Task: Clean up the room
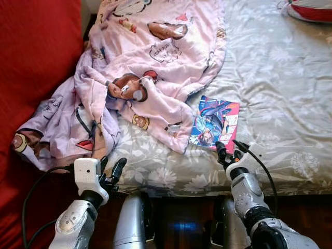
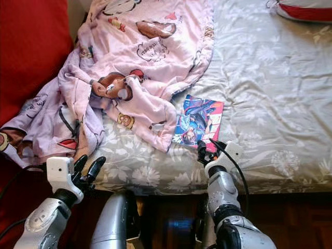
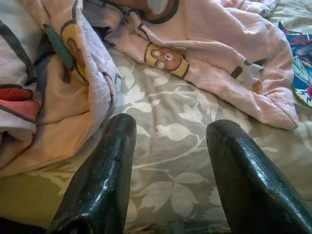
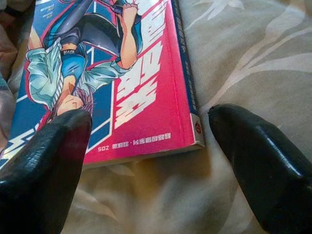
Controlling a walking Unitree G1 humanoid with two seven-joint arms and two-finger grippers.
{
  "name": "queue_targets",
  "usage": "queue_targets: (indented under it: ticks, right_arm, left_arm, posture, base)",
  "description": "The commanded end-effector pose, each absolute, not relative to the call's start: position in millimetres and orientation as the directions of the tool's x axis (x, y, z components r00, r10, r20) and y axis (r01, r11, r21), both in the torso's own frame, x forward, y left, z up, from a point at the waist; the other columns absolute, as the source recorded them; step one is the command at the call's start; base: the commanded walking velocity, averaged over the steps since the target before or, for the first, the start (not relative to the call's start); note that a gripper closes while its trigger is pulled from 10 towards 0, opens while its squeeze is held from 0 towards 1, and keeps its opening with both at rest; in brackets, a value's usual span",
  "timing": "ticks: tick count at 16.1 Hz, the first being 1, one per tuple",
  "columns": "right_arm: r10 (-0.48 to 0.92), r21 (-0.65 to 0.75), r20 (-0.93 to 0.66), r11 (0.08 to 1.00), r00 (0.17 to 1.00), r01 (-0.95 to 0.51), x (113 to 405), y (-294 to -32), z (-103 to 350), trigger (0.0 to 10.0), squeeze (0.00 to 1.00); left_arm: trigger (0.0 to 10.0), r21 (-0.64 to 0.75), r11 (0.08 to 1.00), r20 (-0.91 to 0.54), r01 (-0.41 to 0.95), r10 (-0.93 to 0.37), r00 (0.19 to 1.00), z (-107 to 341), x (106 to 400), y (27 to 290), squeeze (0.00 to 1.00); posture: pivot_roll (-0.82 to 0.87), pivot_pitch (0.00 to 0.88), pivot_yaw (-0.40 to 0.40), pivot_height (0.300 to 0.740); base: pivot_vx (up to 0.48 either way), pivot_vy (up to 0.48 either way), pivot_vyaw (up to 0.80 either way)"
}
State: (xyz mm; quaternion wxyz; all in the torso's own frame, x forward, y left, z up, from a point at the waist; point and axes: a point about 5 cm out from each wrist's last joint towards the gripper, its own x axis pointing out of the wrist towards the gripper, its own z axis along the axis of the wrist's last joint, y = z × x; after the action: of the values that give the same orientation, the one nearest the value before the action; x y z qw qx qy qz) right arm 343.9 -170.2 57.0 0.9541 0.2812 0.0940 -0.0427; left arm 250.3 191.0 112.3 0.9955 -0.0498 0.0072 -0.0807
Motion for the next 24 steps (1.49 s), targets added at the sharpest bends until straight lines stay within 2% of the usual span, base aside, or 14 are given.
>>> queue_targets:
  ticks: [1, 4, 6, 8, 11, 14, 16, 18, 24]
  right_arm:
    - [-0.033, 0.561, -0.277, 0.805, 0.960, 0.190, 333.5, -169.3, 40.1, 10.0, 0.00]
    - [-0.018, 0.629, -0.294, 0.749, 0.956, 0.207, 330.9, -166.1, 35.3, 10.0, 0.00]
    - [0.038, 0.732, -0.297, 0.651, 0.954, 0.201, 328.7, -156.9, 30.8, 10.0, 0.00]
    - [0.080, 0.740, -0.300, 0.648, 0.951, 0.179, 327.6, -149.3, 29.0, 10.0, 0.00]
    - [0.203, 0.817, -0.258, 0.567, 0.945, 0.101, 331.4, -122.7, 34.3, 10.0, 0.00]
    - [0.252, 0.825, -0.245, 0.562, 0.936, 0.065, 334.3, -111.0, 38.9, 10.0, 0.00]
    - [0.234, 0.828, -0.215, 0.558, 0.948, 0.050, 340.5, -109.0, 47.3, 10.0, 0.00]
    - [0.162, 0.839, -0.211, 0.535, 0.964, 0.093, 343.3, -119.6, 49.9, 0.0, 0.00]
    - [0.122, 0.824, -0.236, 0.550, 0.964, 0.132, 336.7, -130.5, 40.7, 0.0, 0.00]
  left_arm:
    - [10.0, -0.106, 0.985, -0.039, 0.138, -0.143, 0.989, 108.5, 243.3, 197.0, 0.00]
    - [10.0, -0.102, 0.985, -0.048, 0.139, -0.144, 0.988, 110.8, 240.1, 197.3, 0.00]
    - [10.0, -0.098, 0.986, -0.053, 0.139, -0.144, 0.988, 112.3, 236.8, 198.3, 0.00]
    - [10.0, -0.095, 0.986, -0.057, 0.138, -0.143, 0.988, 113.1, 234.7, 199.3, 0.00]
    - [10.0, -0.088, 0.987, -0.072, 0.132, -0.138, 0.988, 113.4, 230.1, 201.8, 0.00]
    - [10.0, -0.087, 0.988, -0.076, 0.128, -0.134, 0.988, 113.7, 228.7, 202.5, 0.00]
    - [10.0, -0.084, 0.989, -0.081, 0.122, -0.128, 0.988, 113.6, 227.7, 203.5, 0.00]
    - [10.0, -0.081, 0.989, -0.084, 0.123, -0.130, 0.988, 112.9, 226.0, 202.6, 0.00]
    - [10.0, -0.083, 0.989, -0.097, 0.121, -0.129, 0.987, 109.5, 224.8, 201.8, 0.00]
  posture:
    - [0.19, 0.358, 0.100, 0.587]
    - [0.20, 0.363, 0.105, 0.587]
    - [0.22, 0.369, 0.111, 0.587]
    - [0.22, 0.376, 0.112, 0.587]
    - [0.24, 0.386, 0.115, 0.587]
    - [0.24, 0.384, 0.113, 0.587]
    - [0.24, 0.383, 0.111, 0.587]
    - [0.24, 0.385, 0.108, 0.587]
    - [0.23, 0.381, 0.104, 0.587]
  base:
    - [0.000, 0.000, 0.00]
    - [0.000, 0.000, 0.00]
    - [0.000, 0.000, 0.00]
    - [0.000, 0.000, 0.00]
    - [0.000, 0.000, 0.00]
    - [0.000, 0.000, 0.00]
    - [0.000, 0.000, 0.00]
    - [0.000, 0.000, 0.00]
    - [0.000, 0.000, 0.00]
